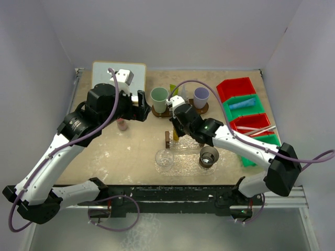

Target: Prepare toiletry sets of a toothbrush and toothpaste on the tray

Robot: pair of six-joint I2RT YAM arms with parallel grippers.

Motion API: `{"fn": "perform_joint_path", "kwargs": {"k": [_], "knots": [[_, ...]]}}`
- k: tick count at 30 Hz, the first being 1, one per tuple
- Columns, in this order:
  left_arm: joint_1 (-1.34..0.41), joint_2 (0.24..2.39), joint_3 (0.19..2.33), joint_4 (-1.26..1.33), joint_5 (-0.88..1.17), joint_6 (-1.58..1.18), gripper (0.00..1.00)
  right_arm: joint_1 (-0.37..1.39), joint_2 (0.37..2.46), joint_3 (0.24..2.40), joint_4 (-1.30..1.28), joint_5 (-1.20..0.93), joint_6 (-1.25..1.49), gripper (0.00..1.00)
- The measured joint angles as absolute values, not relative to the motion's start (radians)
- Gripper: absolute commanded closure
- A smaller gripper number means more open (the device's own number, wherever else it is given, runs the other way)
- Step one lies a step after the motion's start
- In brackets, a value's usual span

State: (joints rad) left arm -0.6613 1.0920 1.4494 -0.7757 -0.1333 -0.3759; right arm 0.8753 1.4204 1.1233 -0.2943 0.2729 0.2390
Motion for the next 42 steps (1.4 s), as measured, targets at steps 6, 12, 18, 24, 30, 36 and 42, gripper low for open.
{"fn": "perform_joint_path", "kwargs": {"k": [6,12,18,24,30,36,42], "knots": [[-0.661,1.092,1.449,-0.776,-0.133,-0.376,0.07,0.875,1.421,1.105,-0.283,0.286,0.244,1.0],[-0.661,1.092,1.449,-0.776,-0.134,-0.376,0.07,0.879,1.418,1.091,-0.264,0.298,0.255,0.76],[-0.661,1.092,1.449,-0.775,-0.134,-0.376,0.06,0.879,1.41,1.087,-0.284,0.299,0.274,0.54],[-0.661,1.089,1.443,-0.77,-0.136,-0.379,0.07,0.879,1.3,1.088,-0.35,0.323,0.292,0.41],[-0.661,1.087,1.426,-0.768,-0.139,-0.383,0.07,0.863,1.145,1.128,-0.407,0.407,0.277,0.37],[-0.655,1.089,1.415,-0.764,-0.143,-0.383,0.07,0.662,1.093,1.144,-0.432,0.479,0.315,0.38],[-0.641,1.092,1.415,-0.752,-0.16,-0.382,0.07,0.422,1.217,1.173,-0.487,0.652,0.529,0.43]]}}
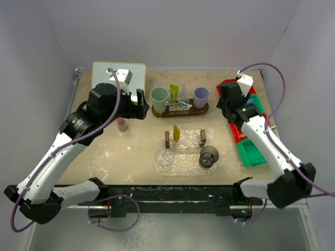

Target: Prepare toiletry sets of a toothbrush and toothpaste on the tray

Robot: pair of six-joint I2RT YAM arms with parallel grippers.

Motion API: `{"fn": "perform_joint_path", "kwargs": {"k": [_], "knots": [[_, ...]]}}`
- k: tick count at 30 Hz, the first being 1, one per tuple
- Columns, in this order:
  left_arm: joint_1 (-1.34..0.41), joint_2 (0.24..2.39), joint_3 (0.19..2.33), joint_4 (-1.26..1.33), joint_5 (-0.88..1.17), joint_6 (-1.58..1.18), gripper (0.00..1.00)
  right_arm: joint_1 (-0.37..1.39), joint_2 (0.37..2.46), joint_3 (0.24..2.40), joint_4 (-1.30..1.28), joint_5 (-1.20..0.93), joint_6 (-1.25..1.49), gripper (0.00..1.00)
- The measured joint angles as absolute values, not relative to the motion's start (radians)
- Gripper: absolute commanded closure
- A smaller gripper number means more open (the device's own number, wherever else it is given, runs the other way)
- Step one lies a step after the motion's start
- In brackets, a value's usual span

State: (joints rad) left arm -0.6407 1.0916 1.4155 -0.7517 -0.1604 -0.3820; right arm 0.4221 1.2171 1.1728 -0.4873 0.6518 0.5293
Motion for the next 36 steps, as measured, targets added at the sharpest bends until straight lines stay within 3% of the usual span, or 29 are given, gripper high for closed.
{"fn": "perform_joint_path", "kwargs": {"k": [8,11,16,36], "knots": [[-0.583,1.188,1.465,-0.752,-0.167,-0.364,0.07,0.214,1.557,1.38,-0.621,0.663,0.773,0.49],[-0.553,1.23,1.501,-0.762,-0.157,-0.355,0.07,0.145,1.612,1.403,-0.645,0.61,0.861,0.56],[-0.522,1.295,1.581,-0.774,-0.152,-0.326,0.07,0.023,1.677,1.402,-0.612,0.502,0.937,0.57],[-0.452,1.492,1.766,-0.829,-0.13,-0.212,0.07,-0.079,1.899,1.438,-0.485,0.379,1.059,0.55]]}}
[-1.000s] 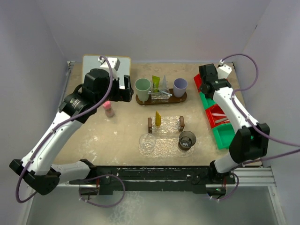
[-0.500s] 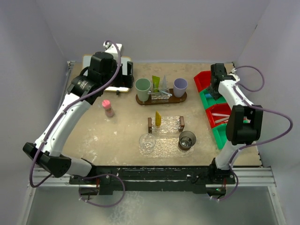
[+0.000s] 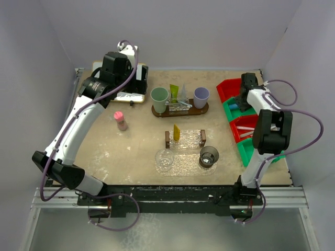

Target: Prepare toiletry sets of a toothbrush and toothpaste on the tray

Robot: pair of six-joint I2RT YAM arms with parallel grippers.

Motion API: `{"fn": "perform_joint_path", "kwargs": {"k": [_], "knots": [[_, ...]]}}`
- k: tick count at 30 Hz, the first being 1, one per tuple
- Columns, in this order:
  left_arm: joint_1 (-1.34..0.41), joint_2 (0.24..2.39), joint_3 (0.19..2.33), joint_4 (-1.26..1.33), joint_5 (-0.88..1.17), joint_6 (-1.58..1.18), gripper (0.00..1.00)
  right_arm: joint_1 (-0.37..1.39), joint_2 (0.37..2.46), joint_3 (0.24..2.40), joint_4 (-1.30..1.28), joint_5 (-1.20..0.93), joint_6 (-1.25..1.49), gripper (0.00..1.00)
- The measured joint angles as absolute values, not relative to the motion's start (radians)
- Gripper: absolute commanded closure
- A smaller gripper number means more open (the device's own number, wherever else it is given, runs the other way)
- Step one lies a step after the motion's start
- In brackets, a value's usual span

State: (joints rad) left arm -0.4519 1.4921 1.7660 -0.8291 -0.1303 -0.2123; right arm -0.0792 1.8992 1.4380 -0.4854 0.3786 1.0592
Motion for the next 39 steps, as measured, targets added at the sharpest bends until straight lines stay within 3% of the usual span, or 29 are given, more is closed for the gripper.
{"fn": "perform_joint_path", "kwargs": {"k": [17,31,39], "knots": [[-0.437,1.513,1.778,-0.84,-0.098,-0.191,0.07,-0.122,2.025,1.474,-0.389,0.257,1.155,0.5],[-0.426,1.494,1.73,-0.832,-0.079,-0.226,0.07,-0.127,2.067,1.493,-0.386,0.243,1.25,0.68],[-0.426,1.415,1.655,-0.826,-0.066,-0.253,0.07,-0.127,1.964,1.455,-0.468,0.243,1.235,0.68]]}}
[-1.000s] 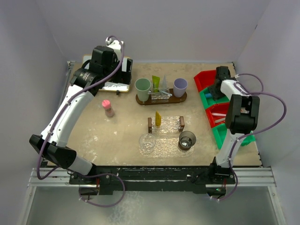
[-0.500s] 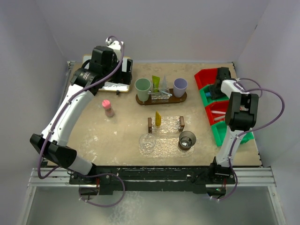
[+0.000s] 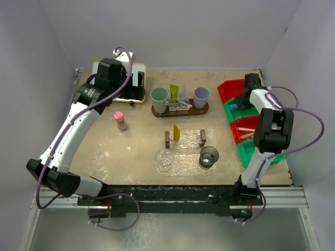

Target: Prepare toiletry sets of a toothbrush and toothpaste on the tray

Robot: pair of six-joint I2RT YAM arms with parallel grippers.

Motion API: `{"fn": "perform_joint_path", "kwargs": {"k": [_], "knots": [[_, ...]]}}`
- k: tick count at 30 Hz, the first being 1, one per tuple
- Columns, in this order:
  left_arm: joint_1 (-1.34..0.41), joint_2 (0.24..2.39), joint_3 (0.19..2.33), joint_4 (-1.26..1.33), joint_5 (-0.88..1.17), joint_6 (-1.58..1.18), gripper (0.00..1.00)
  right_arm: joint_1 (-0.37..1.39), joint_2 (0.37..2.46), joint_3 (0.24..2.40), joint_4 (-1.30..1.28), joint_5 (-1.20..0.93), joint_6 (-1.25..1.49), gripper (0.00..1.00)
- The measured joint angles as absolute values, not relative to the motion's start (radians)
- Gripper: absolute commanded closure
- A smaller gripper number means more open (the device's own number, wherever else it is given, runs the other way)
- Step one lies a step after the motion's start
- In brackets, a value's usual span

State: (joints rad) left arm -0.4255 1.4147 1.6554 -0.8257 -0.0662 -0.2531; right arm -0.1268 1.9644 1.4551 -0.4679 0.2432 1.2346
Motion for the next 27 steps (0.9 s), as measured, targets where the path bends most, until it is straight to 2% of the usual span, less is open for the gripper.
{"fn": "perform_joint_path", "kwargs": {"k": [10,17,22,27], "knots": [[-0.425,1.33,1.618,-0.825,0.017,-0.305,0.07,-0.127,1.627,1.361,-0.41,0.237,1.162,0.7],[-0.423,1.291,1.549,-0.791,0.197,-0.398,0.06,-0.07,1.418,1.248,-0.338,0.093,0.978,0.69],[-0.423,1.275,1.467,-0.716,0.364,-0.498,0.0,0.139,1.207,1.221,-0.36,0.032,0.95,0.69],[-0.426,1.279,1.387,-0.566,0.494,-0.619,0.02,0.388,1.111,1.221,-0.348,0.026,1.011,0.69]]}}
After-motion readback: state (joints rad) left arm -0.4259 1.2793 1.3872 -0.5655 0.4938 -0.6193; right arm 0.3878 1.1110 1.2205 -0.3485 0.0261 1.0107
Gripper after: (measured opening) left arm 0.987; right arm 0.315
